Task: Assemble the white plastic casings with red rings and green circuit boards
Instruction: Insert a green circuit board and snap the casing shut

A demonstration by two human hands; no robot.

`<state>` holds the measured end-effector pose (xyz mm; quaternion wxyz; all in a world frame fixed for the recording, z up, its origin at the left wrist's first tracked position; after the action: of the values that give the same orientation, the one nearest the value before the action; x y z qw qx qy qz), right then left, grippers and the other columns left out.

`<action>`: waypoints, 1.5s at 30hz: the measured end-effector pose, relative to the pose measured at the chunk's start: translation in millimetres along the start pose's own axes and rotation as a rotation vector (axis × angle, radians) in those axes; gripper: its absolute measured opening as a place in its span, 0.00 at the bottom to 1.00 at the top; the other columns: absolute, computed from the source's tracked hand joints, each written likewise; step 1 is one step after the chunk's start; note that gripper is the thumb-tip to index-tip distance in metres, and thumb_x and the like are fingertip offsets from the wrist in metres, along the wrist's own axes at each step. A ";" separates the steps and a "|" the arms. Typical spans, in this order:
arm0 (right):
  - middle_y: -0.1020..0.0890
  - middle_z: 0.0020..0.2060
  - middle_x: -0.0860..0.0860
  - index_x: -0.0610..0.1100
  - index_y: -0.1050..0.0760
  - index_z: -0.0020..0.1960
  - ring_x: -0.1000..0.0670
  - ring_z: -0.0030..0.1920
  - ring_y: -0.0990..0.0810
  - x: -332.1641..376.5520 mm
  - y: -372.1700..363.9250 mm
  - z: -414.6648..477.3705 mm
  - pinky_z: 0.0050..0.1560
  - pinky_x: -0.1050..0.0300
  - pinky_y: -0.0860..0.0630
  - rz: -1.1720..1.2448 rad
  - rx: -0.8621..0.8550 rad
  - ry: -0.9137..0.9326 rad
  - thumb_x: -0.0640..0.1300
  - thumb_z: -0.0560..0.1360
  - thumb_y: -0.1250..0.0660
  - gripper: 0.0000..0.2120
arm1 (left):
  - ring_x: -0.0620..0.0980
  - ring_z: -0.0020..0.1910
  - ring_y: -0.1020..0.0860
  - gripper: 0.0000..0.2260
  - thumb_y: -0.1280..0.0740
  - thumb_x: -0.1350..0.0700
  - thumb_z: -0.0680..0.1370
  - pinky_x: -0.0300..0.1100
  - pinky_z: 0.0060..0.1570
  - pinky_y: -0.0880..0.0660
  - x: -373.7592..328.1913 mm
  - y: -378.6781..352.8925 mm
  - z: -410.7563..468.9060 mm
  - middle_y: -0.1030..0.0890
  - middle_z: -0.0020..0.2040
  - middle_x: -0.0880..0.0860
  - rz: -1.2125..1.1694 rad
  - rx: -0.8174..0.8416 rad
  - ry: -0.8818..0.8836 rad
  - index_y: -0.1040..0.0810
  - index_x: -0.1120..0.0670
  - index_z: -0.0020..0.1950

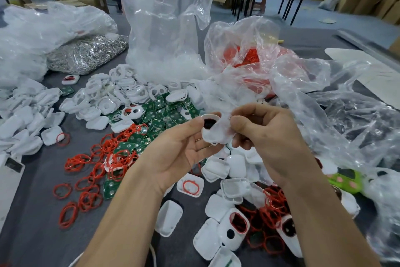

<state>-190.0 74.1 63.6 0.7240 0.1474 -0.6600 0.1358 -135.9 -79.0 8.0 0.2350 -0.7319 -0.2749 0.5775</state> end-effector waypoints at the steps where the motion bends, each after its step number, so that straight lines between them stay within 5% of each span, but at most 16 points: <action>1: 0.17 0.31 0.44 0.42 0.16 0.44 0.48 0.27 0.19 -1.4 1.0 -0.8 0.28 0.60 0.26 0.031 -0.007 -0.011 0.29 0.76 0.29 0.09 | 0.53 0.49 0.14 0.19 0.33 0.55 0.74 0.46 0.51 0.16 -0.5 -0.6 -0.4 0.15 0.57 0.60 -0.010 0.006 -0.003 0.18 0.59 0.64; 5: 0.17 0.36 0.47 0.46 0.17 0.57 0.49 0.30 0.17 -8.2 3.1 -1.2 0.31 0.62 0.23 0.113 -0.056 -0.064 0.28 0.78 0.33 0.16 | 0.57 0.52 0.15 0.22 0.31 0.60 0.75 0.47 0.51 0.16 -1.7 -2.7 -2.9 0.19 0.65 0.64 -0.073 0.031 -0.004 0.22 0.61 0.70; 11: 0.16 0.32 0.45 0.45 0.14 0.40 0.50 0.24 0.23 -12.7 2.5 -0.7 0.25 0.62 0.29 0.178 -0.178 -0.120 0.31 0.77 0.31 0.14 | 0.55 0.53 0.16 0.16 0.31 0.69 0.75 0.47 0.54 0.17 -1.8 -4.1 -1.5 0.18 0.61 0.61 -0.091 0.098 -0.055 0.16 0.60 0.60; 15: 0.17 0.30 0.45 0.44 0.16 0.40 0.52 0.21 0.28 -12.4 3.3 -3.5 0.24 0.64 0.30 0.222 -0.235 -0.072 0.33 0.76 0.28 0.10 | 0.53 0.49 0.14 0.17 0.33 0.73 0.70 0.48 0.53 0.17 -2.0 -6.0 -1.2 0.14 0.51 0.57 -0.075 0.108 -0.112 0.13 0.58 0.52; 20: 0.19 0.27 0.45 0.41 0.21 0.41 0.51 0.22 0.27 -14.1 -5.5 -3.7 0.25 0.64 0.30 0.149 -0.183 -0.023 0.33 0.76 0.27 0.07 | 0.55 0.50 0.17 0.22 0.31 0.76 0.67 0.52 0.64 0.24 -2.3 -9.9 -0.7 0.16 0.51 0.58 -0.029 0.117 -0.168 0.21 0.59 0.59; 24: 0.20 0.26 0.47 0.39 0.21 0.43 0.51 0.22 0.28 -14.8 -10.7 -4.2 0.25 0.64 0.30 0.161 -0.122 -0.032 0.33 0.76 0.28 0.05 | 0.56 0.51 0.17 0.22 0.31 0.76 0.69 0.49 0.59 0.20 -0.2 -11.0 0.4 0.16 0.52 0.59 -0.015 0.105 -0.150 0.21 0.58 0.58; 34: 0.19 0.26 0.50 0.51 0.16 0.40 0.53 0.23 0.26 -16.4 -3.9 -4.6 0.29 0.60 0.28 -0.128 -0.231 0.027 0.43 0.73 0.22 0.06 | 0.56 0.56 0.18 0.24 0.31 0.75 0.67 0.48 0.62 0.20 -0.1 -10.5 1.6 0.16 0.58 0.58 0.046 0.112 -0.143 0.21 0.58 0.61; 39: 0.15 0.29 0.58 0.52 0.17 0.37 0.57 0.29 0.17 -11.4 -8.7 -10.4 0.29 0.67 0.25 -0.281 -0.331 0.130 0.45 0.70 0.20 0.07 | 0.55 0.53 0.16 0.23 0.33 0.77 0.67 0.46 0.55 0.18 1.2 -11.6 1.7 0.16 0.56 0.59 0.013 0.129 -0.141 0.21 0.60 0.59; 45: 0.18 0.27 0.62 0.53 0.19 0.36 0.59 0.27 0.18 -5.8 -10.8 -16.1 0.28 0.69 0.27 -0.379 -0.419 0.195 0.45 0.70 0.20 0.09 | 0.56 0.54 0.17 0.25 0.33 0.77 0.67 0.45 0.57 0.18 1.1 -13.1 0.7 0.17 0.57 0.60 0.020 0.135 -0.145 0.23 0.61 0.61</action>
<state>-171.5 70.5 56.1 0.8111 0.1016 -0.5618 -0.1276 -138.1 -68.5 15.7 0.2573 -0.6734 -0.2444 0.6486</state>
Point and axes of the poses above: each hand's wrist, its own z-axis towards the middle knuckle, its own y-axis out of the back of the hand, x = y × z, the point moved 5 cm from there along z, towards the middle knuckle
